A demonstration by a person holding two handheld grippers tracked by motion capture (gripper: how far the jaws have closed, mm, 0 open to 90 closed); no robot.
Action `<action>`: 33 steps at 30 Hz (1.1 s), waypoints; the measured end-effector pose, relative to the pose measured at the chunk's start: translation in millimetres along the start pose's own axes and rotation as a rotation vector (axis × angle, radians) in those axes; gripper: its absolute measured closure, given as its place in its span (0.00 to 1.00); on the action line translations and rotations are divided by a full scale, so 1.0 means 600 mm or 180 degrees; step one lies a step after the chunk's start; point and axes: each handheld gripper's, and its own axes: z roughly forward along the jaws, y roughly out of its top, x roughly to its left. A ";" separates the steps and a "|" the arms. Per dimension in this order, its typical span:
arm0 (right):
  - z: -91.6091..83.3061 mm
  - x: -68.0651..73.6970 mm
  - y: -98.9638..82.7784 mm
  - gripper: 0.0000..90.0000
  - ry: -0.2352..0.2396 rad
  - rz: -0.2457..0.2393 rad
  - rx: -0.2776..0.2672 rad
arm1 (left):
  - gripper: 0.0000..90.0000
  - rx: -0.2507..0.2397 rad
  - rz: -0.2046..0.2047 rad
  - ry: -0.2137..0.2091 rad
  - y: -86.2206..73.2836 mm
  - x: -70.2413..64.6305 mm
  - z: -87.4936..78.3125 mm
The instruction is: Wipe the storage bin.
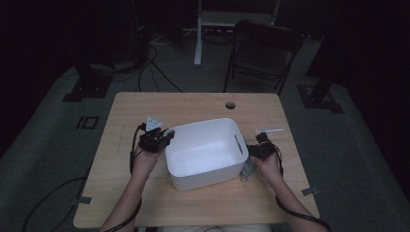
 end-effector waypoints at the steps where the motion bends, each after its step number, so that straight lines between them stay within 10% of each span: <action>1: -0.002 -0.001 0.004 0.86 0.0008 -0.0015 0.0017 | 0.83 0.0004 0.0001 -0.0010 0.000 0.001 0.000; 20: -0.053 -0.003 0.090 0.85 0.0420 0.0171 -0.0718 | 0.83 0.0005 0.0016 0.0007 0.001 -0.004 0.002; 33: 0.004 -0.009 0.083 0.87 0.0164 0.0123 -0.0444 | 0.83 0.0025 0.0017 0.0096 0.003 -0.011 0.004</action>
